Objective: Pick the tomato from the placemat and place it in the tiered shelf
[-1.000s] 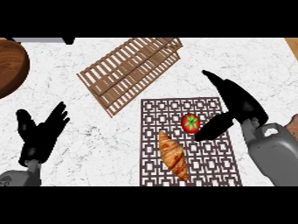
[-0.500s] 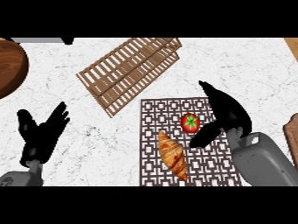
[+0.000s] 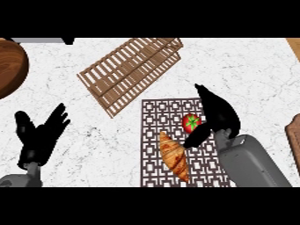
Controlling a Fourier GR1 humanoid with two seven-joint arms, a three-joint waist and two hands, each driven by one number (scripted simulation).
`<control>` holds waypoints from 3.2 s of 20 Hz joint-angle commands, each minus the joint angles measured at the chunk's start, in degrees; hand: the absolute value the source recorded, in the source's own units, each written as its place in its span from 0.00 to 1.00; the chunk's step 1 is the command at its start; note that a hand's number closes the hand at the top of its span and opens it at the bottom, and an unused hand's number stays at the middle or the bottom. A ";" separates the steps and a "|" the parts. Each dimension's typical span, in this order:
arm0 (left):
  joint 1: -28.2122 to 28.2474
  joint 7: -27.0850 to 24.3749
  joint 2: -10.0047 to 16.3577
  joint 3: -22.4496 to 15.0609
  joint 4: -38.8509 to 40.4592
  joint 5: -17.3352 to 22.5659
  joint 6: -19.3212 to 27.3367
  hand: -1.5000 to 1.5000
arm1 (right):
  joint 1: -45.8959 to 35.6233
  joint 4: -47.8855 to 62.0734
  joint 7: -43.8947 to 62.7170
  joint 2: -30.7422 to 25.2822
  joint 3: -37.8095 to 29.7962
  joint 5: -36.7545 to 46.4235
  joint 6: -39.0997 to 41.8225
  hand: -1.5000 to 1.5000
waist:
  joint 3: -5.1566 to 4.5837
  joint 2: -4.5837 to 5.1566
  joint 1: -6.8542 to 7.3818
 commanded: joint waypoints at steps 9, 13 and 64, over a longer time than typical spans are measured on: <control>-1.39 -1.33 -1.69 3.61 4.11 -2.79 -2.66 0.50 | -0.79 12.85 -7.77 3.16 -3.91 10.15 -3.02 0.00 | -0.14 0.19 -0.01; -1.95 0.56 -4.62 2.44 3.38 -4.93 -1.13 0.50 | -0.03 13.70 -10.76 5.08 -4.70 12.62 -4.79 0.00 | -0.14 0.16 -0.08; 0.06 1.02 -5.11 6.79 1.03 -6.25 -5.09 0.50 | -26.99 -21.80 -18.14 11.07 -18.97 -14.12 27.55 1.00 | -0.19 0.06 -0.04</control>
